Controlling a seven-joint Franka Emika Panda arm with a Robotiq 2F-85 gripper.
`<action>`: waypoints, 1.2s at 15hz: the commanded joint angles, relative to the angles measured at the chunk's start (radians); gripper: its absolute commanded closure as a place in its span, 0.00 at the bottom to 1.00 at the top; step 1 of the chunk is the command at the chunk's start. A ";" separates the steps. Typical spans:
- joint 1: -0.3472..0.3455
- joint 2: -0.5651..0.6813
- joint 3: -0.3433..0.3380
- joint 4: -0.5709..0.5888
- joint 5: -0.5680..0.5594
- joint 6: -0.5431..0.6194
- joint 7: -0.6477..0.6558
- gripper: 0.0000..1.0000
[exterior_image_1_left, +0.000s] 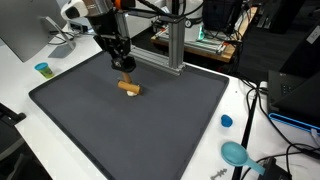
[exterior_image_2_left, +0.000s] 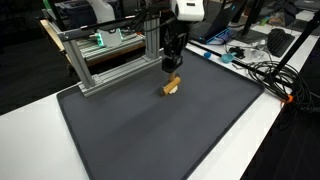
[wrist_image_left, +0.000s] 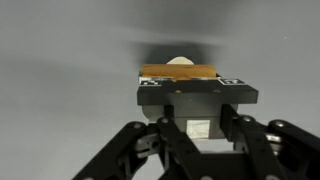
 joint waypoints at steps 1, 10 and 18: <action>0.016 0.059 -0.004 0.016 -0.035 0.040 0.024 0.79; 0.032 0.075 -0.005 0.031 -0.057 0.113 0.053 0.79; 0.037 0.071 -0.011 0.026 -0.066 0.173 0.079 0.79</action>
